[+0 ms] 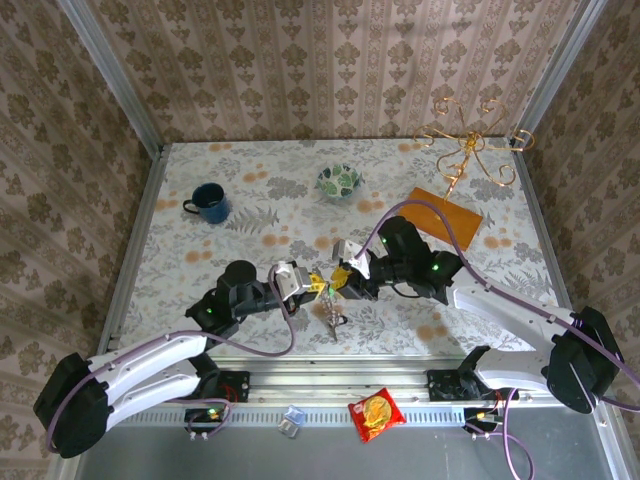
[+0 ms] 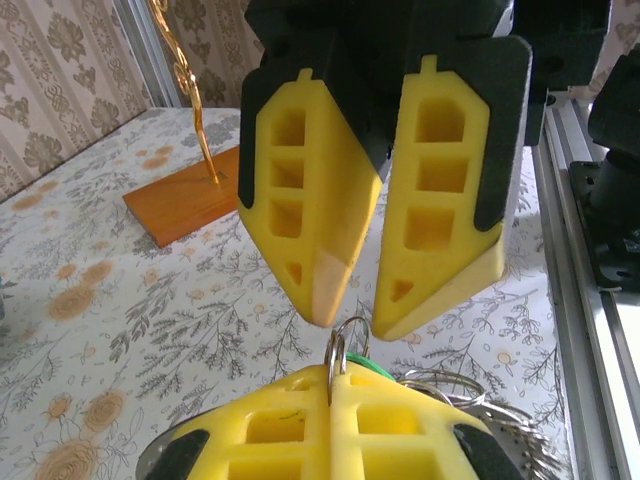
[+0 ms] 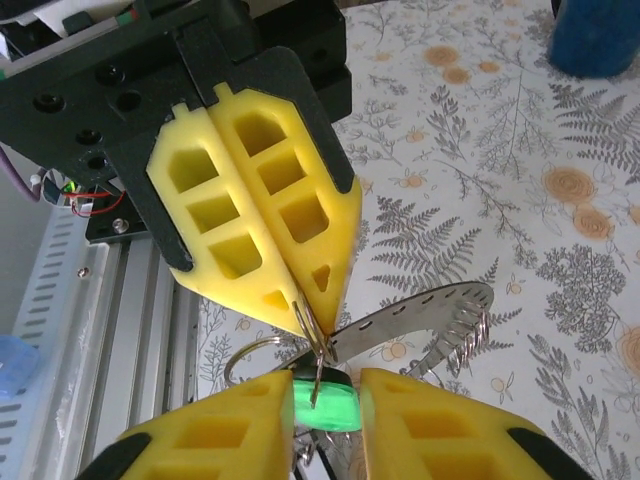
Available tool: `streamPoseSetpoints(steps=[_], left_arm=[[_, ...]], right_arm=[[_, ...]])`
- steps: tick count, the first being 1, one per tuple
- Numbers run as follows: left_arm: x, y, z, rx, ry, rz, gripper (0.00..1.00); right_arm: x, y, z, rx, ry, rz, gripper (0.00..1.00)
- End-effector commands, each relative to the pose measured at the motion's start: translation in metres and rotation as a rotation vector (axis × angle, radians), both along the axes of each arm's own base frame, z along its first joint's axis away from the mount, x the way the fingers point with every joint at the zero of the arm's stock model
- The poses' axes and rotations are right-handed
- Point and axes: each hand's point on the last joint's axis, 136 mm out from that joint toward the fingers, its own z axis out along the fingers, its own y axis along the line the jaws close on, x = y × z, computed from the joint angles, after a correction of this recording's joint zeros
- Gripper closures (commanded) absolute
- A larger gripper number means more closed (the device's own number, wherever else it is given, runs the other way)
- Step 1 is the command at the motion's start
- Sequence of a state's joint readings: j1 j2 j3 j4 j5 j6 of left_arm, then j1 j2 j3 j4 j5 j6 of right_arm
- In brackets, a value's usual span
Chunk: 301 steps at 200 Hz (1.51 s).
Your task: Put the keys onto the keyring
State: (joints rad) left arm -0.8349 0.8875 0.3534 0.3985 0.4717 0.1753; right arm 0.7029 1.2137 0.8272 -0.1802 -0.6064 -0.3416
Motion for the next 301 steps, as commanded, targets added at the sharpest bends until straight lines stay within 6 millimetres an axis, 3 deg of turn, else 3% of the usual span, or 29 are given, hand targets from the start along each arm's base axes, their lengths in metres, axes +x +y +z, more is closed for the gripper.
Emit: streamPoseSetpoints(steps=[1,38,76,93,133,150,301], left_arm=[[0.001,0.001,0.016,-0.061,-0.029,0.008,1.0],[0.001,0.002,0.018,-0.077,-0.035,0.016,1.0],[0.004,0.001,0.02,-0.112,-0.054,0.034,1.0],[0.003,0.001,0.018,-0.107,-0.055,0.035,1.0],[0.002,0.001,0.014,-0.1,-0.049,0.036,1.0],[0.001,0.001,0.015,-0.109,-0.05,0.036,1.0],[-0.003,-0.001,0.021,-0.179,-0.019,0.016,1.0]], right_arm=[[0.0,0.003,-0.001,0.013,0.028,-0.002,0.84],[0.004,-0.001,-0.01,-0.028,0.033,-0.025,1.0],[0.007,0.002,-0.031,-0.041,0.081,-0.029,1.0],[0.007,0.007,-0.029,-0.021,0.096,-0.018,1.0],[0.007,0.006,-0.011,0.054,0.021,-0.022,0.79],[0.006,0.006,-0.009,0.073,0.002,-0.019,0.74],[0.001,0.012,0.009,0.157,-0.039,0.031,0.76]])
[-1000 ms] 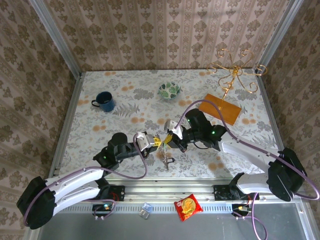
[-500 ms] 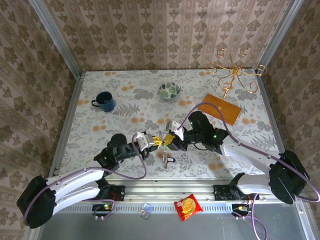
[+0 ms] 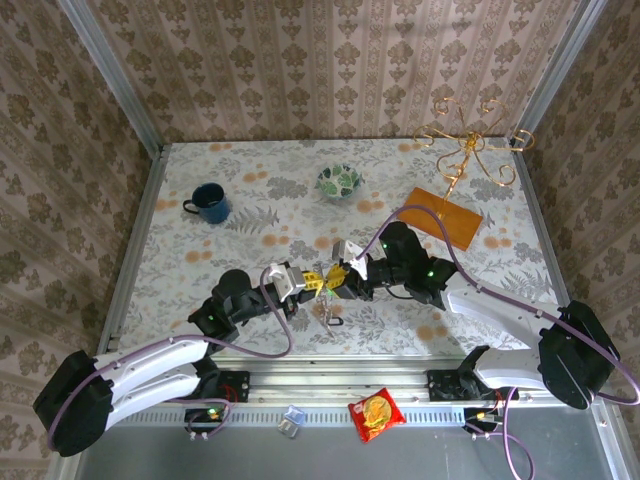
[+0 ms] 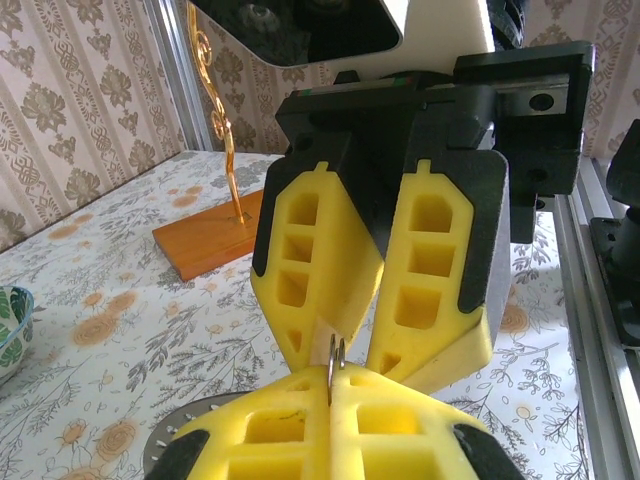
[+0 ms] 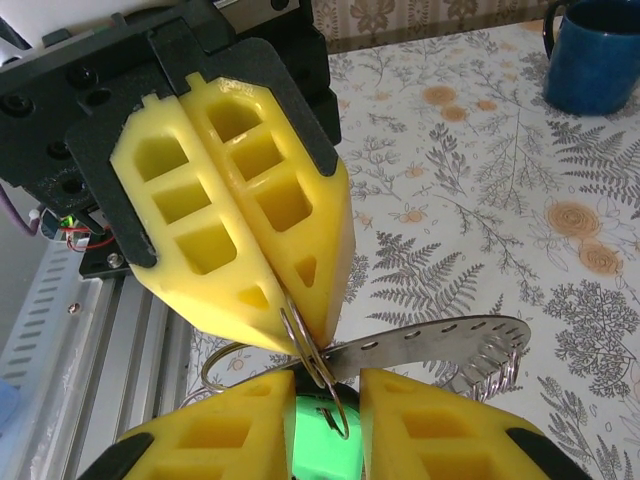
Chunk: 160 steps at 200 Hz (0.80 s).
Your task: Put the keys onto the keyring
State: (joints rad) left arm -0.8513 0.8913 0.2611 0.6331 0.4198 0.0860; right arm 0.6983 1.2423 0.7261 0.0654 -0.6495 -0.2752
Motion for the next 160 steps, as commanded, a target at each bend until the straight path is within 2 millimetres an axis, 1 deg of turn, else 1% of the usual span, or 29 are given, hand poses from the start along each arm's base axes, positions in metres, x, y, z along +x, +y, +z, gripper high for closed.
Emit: streamPoseSetpoints(steps=[1,28,57,76,92,108,119,137,148,160], left_arm=[[-0.005,-0.003,0.013,-0.056,-0.009,-0.031,1.0],[-0.007,-0.004,0.013,-0.065,0.001,-0.044,1.0],[-0.008,-0.004,0.014,-0.07,0.005,-0.051,1.0],[-0.008,-0.004,0.014,-0.073,0.007,-0.052,1.0],[-0.007,-0.004,0.014,-0.075,0.012,-0.049,1.0],[-0.003,-0.002,0.014,-0.074,0.018,-0.023,1.0],[-0.001,-0.001,0.012,-0.064,0.022,-0.009,0.88],[0.0,0.001,0.008,-0.028,0.02,0.0,0.75],[0.0,0.002,0.006,0.001,0.013,0.001,0.7],[-0.001,0.004,0.002,0.039,0.011,0.001,0.67]], right_arm=[[-0.004,0.002,0.016,0.055,-0.025,0.029,0.76],[-0.005,0.003,0.018,0.062,-0.031,0.038,0.78],[-0.005,0.003,0.02,0.066,-0.04,0.043,0.82],[-0.005,0.003,0.02,0.062,-0.044,0.045,0.9],[-0.005,0.003,0.02,0.056,-0.044,0.048,1.0],[-0.005,0.002,0.021,0.043,-0.053,0.051,1.0],[-0.005,0.001,0.022,0.026,-0.061,0.051,1.0],[-0.005,-0.002,0.019,-0.018,-0.063,0.06,1.0],[-0.005,-0.003,0.017,-0.045,-0.066,0.063,1.0],[-0.005,-0.005,0.015,-0.078,-0.066,0.067,1.0]])
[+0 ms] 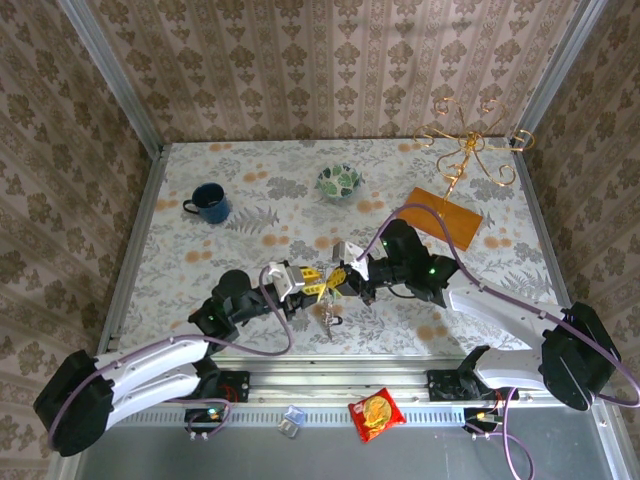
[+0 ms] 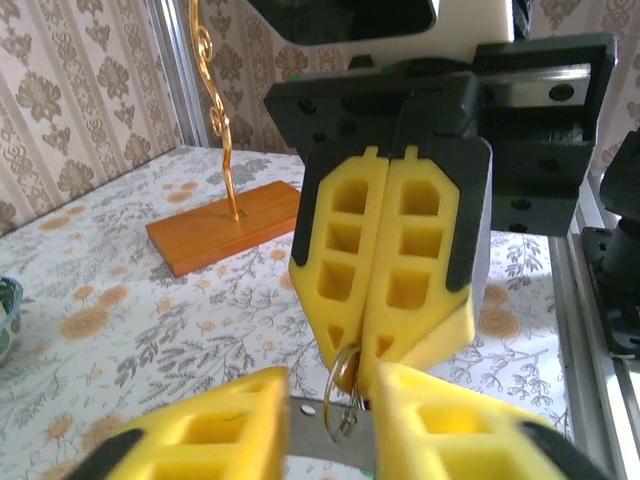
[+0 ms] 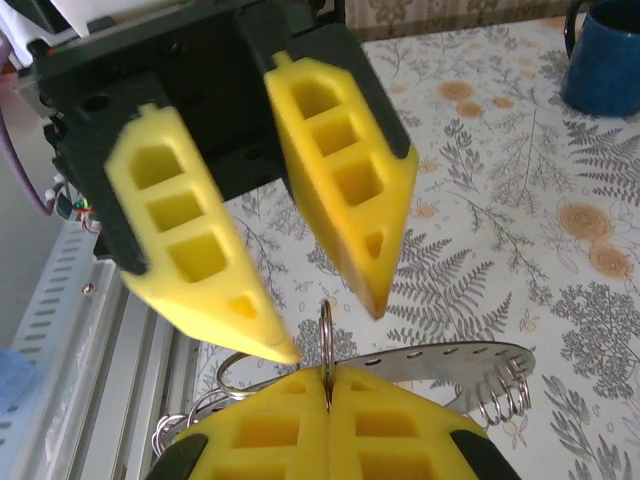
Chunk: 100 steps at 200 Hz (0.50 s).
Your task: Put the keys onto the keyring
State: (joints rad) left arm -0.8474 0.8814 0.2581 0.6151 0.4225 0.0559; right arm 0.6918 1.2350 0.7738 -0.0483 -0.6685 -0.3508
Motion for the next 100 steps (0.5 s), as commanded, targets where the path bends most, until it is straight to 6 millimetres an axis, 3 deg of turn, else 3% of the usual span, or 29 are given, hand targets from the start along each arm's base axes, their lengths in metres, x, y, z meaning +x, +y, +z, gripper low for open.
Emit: streamPoseSetpoints(steps=[1,52,100], left_arm=[[-0.0007,0.002,0.0045,0.043,-0.026,-0.004,0.67],[-0.0004,0.0037,0.0003,0.142,-0.034,-0.028,0.59],[-0.0018,0.0015,-0.0009,0.194,-0.034,-0.068,0.57]], right_arm=[[0.0001,-0.0017,0.011,-0.041,-0.051,0.026,1.0],[-0.001,-0.0041,0.0098,-0.142,-0.078,0.058,1.0],[-0.0034,-0.0007,0.0059,-0.229,-0.108,0.095,1.0]])
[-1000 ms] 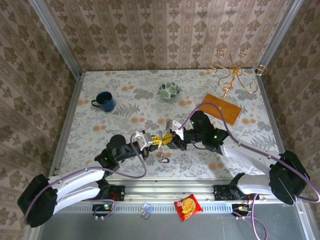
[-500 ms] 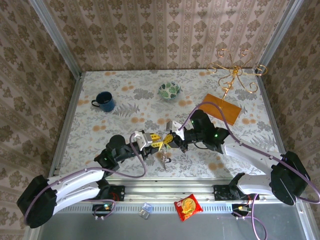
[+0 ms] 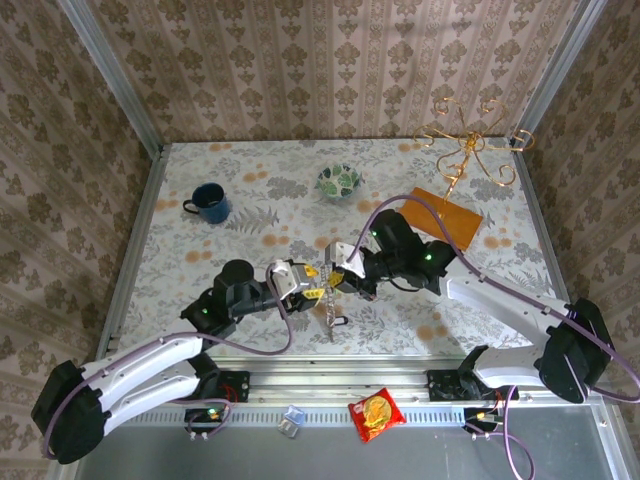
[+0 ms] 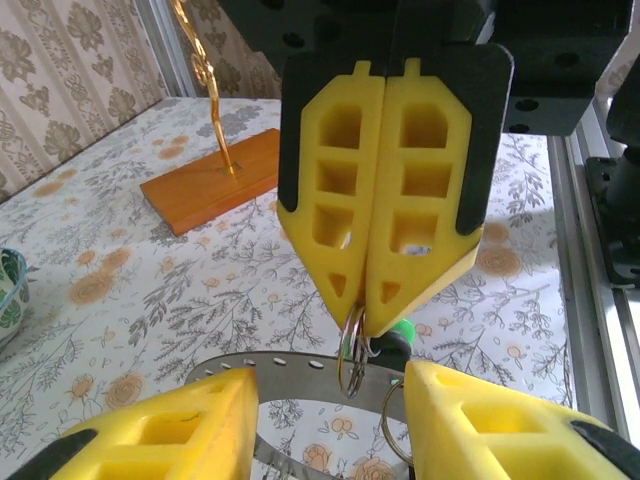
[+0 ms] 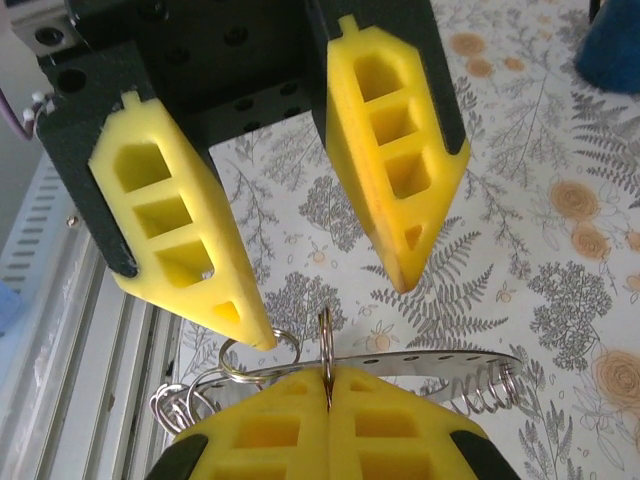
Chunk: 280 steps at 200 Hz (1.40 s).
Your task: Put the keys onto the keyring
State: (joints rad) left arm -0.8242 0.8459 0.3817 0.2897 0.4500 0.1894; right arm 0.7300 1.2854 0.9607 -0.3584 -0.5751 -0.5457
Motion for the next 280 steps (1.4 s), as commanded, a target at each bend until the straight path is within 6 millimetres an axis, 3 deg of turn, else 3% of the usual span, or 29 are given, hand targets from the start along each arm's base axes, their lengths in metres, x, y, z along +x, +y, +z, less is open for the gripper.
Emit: streamPoseSetpoints(steps=[1,63,128,167,205,280], left_arm=[[-0.003,-0.002,0.004,0.037,-0.02,-0.045,0.58],[-0.003,-0.004,0.003,0.08,-0.022,-0.077,0.64],[0.0,-0.007,0.002,0.104,-0.022,-0.084,0.78],[0.0,-0.007,0.001,0.1,-0.029,-0.087,0.97],[0.0,-0.005,0.004,0.058,-0.043,-0.066,1.0],[-0.001,-0.004,0.006,0.023,-0.051,-0.056,1.0]], right_arm=[[-0.001,0.0,0.003,-0.052,-0.036,0.031,1.0],[-0.005,0.006,0.005,-0.103,-0.076,0.064,1.0],[-0.012,0.013,0.008,-0.144,-0.116,0.103,1.0],[-0.012,0.016,0.018,-0.067,-0.1,0.074,1.0],[0.0,0.002,0.014,0.007,-0.013,-0.045,0.73],[0.003,0.0,0.002,0.041,0.079,-0.1,0.71]])
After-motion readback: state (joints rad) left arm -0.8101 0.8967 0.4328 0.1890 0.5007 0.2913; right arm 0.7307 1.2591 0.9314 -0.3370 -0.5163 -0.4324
